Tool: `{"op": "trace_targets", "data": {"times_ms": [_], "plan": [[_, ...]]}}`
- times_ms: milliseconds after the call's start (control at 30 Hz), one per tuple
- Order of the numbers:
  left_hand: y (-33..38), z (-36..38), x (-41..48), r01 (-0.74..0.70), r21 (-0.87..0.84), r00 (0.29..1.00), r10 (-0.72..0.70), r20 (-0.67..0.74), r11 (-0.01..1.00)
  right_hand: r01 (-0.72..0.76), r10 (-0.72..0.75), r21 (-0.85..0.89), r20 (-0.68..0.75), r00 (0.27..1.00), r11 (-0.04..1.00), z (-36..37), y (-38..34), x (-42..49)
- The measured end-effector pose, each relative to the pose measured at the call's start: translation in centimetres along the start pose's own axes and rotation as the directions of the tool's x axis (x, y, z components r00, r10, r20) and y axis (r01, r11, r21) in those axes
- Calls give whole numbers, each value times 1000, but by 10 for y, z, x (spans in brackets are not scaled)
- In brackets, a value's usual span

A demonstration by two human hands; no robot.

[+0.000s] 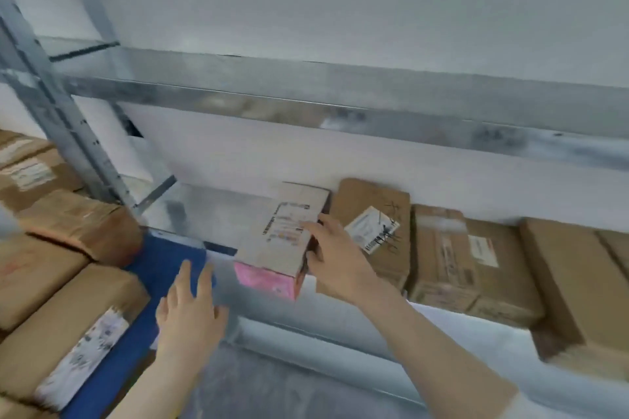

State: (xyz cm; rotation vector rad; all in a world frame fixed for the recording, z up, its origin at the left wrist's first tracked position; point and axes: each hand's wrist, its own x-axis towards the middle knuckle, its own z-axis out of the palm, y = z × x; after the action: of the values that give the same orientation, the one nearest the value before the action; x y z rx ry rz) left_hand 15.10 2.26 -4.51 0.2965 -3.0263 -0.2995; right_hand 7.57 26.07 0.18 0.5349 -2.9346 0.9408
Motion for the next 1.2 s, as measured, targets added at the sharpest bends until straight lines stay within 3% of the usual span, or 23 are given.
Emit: {"op": "trace_targets", "data": {"times_ms": [167,267,433,567,733,833,933,1000,1200], "plan": [[86,2,25,-229,-51,973,228,-13,972,-101,90,-63,-159,983,993,-43,37,-41],[109,2,47,-286,-25,958,286,-14,958,-155,145,-50,-161,976,987,-51,43,-42],[100,10,83,-139,-79,986,146,87,987,-14,15,11,-151,988,1000,-31,10,-16],[75,19,96,24,-129,976,5,220,991,15,-13,71,-29,999,997,4,-17,5],[66,34,102,-88,-310,959,165,230,947,-102,100,59,31,994,993,43,-20,25],[61,42,111,-80,-312,972,143,187,947,-245,238,50,110,965,968,61,-19,39],[56,48,125,-61,-284,965,129,229,957,-323,341,-142,134,930,936,77,-10,47],[57,51,132,-59,-326,965,138,225,944,-326,344,-170,88,935,930,88,1,50],[57,55,132,-103,-381,982,155,109,919,-258,257,26,43,965,966,101,16,53]]}}
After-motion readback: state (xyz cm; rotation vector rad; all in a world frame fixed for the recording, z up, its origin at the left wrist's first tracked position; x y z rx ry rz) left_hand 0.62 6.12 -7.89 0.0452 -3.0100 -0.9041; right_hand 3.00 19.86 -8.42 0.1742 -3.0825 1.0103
